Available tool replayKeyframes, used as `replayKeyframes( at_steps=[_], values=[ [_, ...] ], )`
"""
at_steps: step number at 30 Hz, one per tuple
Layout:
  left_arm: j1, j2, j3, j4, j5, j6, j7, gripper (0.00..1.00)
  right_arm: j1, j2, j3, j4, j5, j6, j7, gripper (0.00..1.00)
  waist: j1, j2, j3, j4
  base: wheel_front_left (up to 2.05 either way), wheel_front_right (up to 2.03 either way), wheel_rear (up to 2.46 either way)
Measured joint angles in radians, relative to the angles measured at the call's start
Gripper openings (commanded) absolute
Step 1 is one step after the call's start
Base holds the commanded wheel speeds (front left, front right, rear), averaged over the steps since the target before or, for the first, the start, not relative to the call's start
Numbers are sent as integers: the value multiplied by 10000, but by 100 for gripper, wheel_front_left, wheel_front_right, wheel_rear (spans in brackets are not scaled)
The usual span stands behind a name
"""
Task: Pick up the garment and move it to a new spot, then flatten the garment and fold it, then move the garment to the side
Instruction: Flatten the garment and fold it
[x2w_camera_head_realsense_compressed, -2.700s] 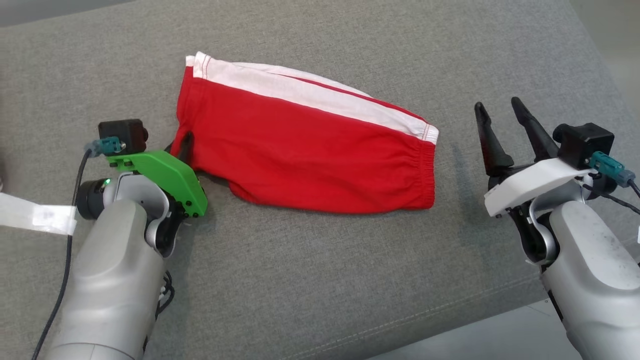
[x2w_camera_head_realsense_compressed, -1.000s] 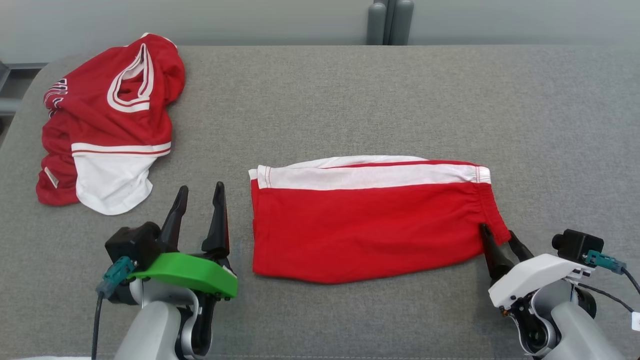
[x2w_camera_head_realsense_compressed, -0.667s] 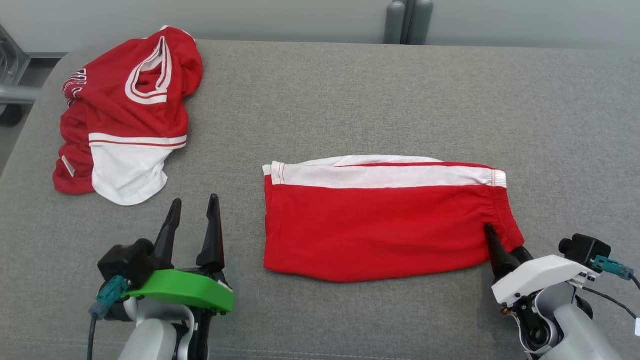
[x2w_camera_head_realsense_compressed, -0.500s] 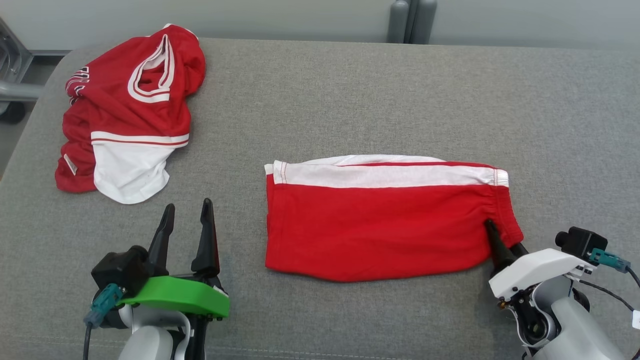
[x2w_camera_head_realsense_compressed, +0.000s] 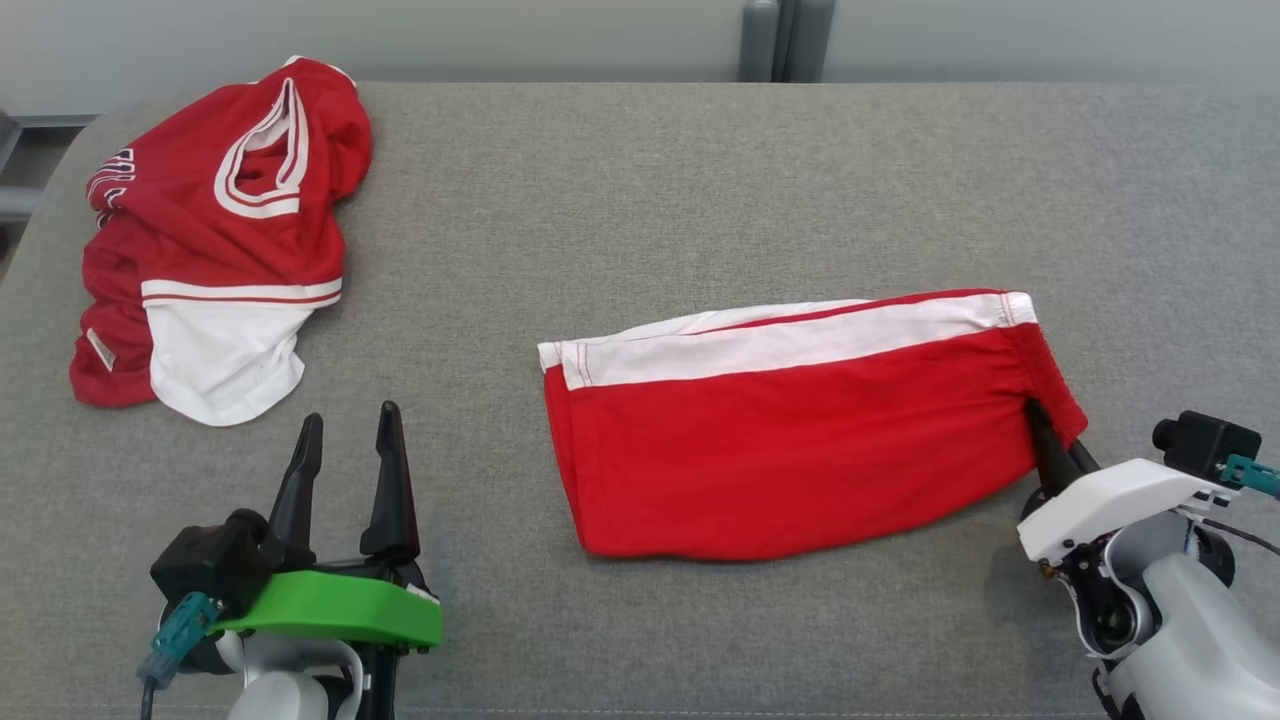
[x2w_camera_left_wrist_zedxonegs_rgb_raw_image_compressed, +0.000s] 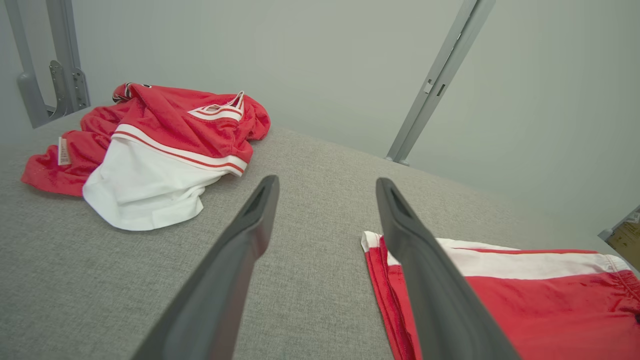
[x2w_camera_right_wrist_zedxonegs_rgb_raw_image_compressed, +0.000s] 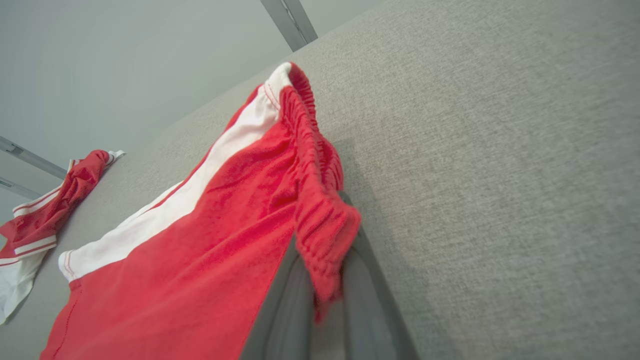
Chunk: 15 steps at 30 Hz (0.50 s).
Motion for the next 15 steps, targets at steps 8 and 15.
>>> replayKeyframes(
  at_steps=[8,15],
  values=[
    [213,6,-159,-301,12,0,0,100,-67,-792,-433,190,-150,-23,-113,0,0,0,57,-361,0,0,0],
    [236,29,-276,-387,10,2,0,100,-370,-1114,-431,50,-320,-92,-309,0,0,0,126,-526,0,0,0]
  ],
)
